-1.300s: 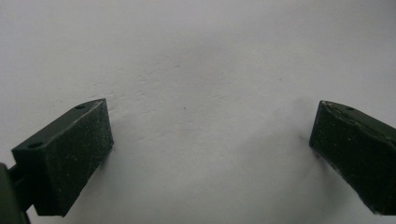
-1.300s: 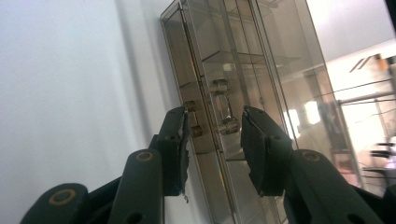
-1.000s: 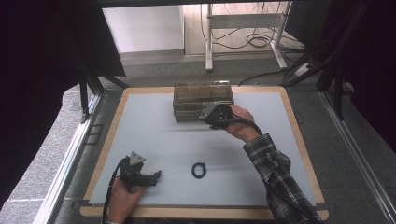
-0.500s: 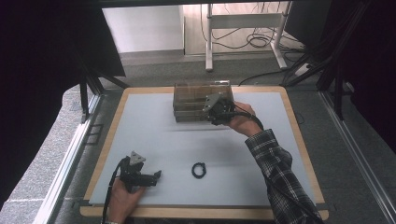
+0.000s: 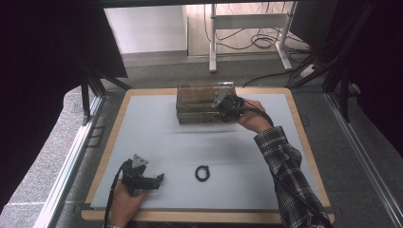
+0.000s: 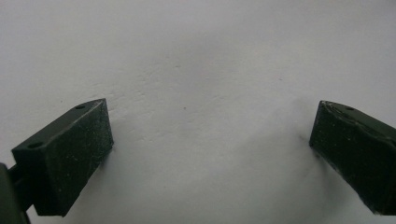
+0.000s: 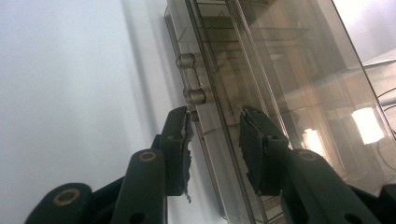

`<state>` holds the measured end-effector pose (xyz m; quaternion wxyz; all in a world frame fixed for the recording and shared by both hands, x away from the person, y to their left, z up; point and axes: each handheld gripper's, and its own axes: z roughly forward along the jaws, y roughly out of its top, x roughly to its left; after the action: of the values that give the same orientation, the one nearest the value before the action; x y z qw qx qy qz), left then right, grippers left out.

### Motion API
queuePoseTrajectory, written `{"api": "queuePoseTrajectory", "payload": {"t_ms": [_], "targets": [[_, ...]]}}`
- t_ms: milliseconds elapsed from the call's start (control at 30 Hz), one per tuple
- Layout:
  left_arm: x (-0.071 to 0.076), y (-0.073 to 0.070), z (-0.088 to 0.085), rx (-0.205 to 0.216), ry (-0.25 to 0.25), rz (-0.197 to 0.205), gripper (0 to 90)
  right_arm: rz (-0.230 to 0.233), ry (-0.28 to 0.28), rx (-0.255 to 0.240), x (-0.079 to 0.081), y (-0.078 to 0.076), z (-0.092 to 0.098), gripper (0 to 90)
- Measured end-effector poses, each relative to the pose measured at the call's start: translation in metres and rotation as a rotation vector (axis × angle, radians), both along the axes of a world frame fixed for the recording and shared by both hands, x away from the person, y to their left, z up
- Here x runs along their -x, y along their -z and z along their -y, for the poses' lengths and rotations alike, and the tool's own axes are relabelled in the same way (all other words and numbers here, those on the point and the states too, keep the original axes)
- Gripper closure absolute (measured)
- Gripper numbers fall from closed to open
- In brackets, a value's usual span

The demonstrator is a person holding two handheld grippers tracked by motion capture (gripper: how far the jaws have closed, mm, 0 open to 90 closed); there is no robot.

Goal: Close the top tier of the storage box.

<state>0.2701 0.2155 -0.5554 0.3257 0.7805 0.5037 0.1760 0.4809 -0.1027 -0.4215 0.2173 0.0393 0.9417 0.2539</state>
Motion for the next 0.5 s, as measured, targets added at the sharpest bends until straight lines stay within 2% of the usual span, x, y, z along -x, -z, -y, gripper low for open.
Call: {"api": "queuePoseTrajectory", "payload": {"t_ms": [233, 433, 500], "targets": [[0.000, 0.000, 0.000, 0.000, 0.000, 0.000, 0.0, -0.009, -0.020, 0.015, -0.007, -0.003, 0.006, 65.6], [0.000, 0.000, 0.000, 0.000, 0.000, 0.000, 0.0, -0.034, -0.025, 0.024, -0.015, -0.002, 0.010, 68.0], [0.000, 0.000, 0.000, -0.001, 0.000, 0.000, 0.0, -0.056, -0.034, 0.033, -0.019, 0.000, 0.012, 68.9]]}}
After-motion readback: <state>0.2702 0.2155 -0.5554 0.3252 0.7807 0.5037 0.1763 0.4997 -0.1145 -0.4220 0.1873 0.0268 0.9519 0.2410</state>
